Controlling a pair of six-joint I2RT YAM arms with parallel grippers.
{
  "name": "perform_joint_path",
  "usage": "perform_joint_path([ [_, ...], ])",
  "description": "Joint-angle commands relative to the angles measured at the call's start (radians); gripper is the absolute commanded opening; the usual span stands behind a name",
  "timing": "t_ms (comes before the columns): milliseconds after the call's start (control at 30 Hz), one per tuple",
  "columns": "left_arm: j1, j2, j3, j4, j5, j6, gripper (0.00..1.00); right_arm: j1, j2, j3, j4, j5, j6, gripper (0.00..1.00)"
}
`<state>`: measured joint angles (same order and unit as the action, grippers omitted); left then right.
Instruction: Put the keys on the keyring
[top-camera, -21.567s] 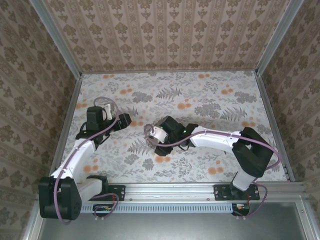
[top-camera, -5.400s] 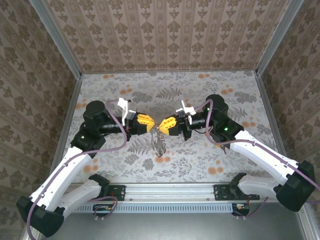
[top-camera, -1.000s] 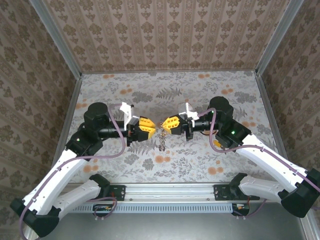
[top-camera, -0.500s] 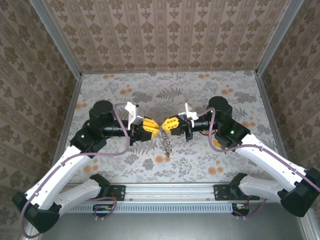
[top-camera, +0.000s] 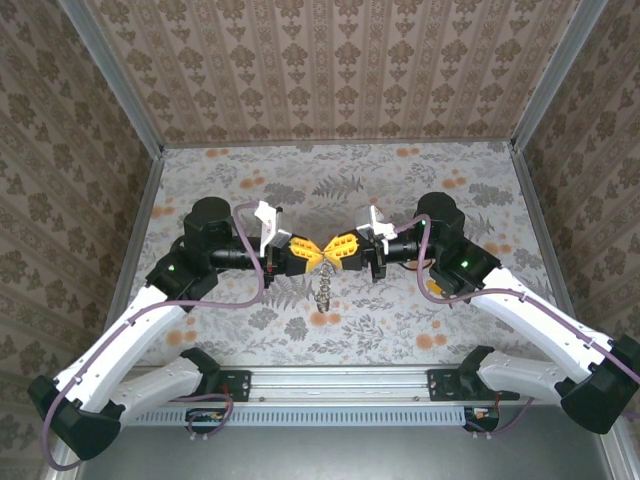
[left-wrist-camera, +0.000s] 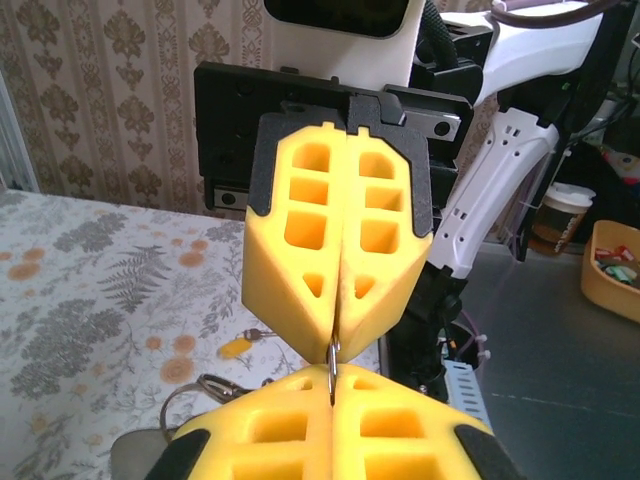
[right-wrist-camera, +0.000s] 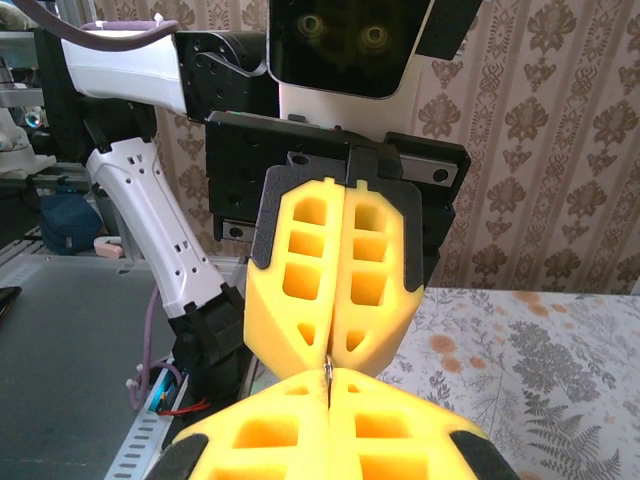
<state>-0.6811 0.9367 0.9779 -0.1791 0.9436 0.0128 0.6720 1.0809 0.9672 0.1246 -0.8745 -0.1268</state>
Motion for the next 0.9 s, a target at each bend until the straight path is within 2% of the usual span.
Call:
perform_joint_path([
  [0, -0.008, 0.012, 0.033, 0.018, 0.018, 0.024, 0.00, 0.012, -0.002, 0.019, 0.038, -0.027, 0.003, 0.00],
  [167, -0.008, 0.013, 0.059, -0.063, -0.021, 0.101, 0.00, 0.011, -0.001, 0.016, 0.012, -0.004, -0.003, 0.01],
  [267, -0.009, 0.005, 0.084, -0.143, -0.069, 0.187, 0.00, 0.009, -0.014, 0.006, -0.029, 0.035, -0.012, 0.22],
  [367, -0.016, -0.010, 0.110, -0.219, -0.116, 0.274, 0.00, 0.010, -0.043, -0.011, -0.094, 0.110, -0.041, 0.31],
  [500, -0.027, 0.002, 0.155, -0.322, -0.140, 0.368, 0.00, 0.010, -0.062, -0.013, -0.169, 0.155, -0.080, 0.31],
  [867, -0.059, 0.043, 0.224, -0.428, -0.201, 0.461, 0.00, 0.012, -0.022, -0.008, -0.146, 0.065, -0.059, 0.31],
])
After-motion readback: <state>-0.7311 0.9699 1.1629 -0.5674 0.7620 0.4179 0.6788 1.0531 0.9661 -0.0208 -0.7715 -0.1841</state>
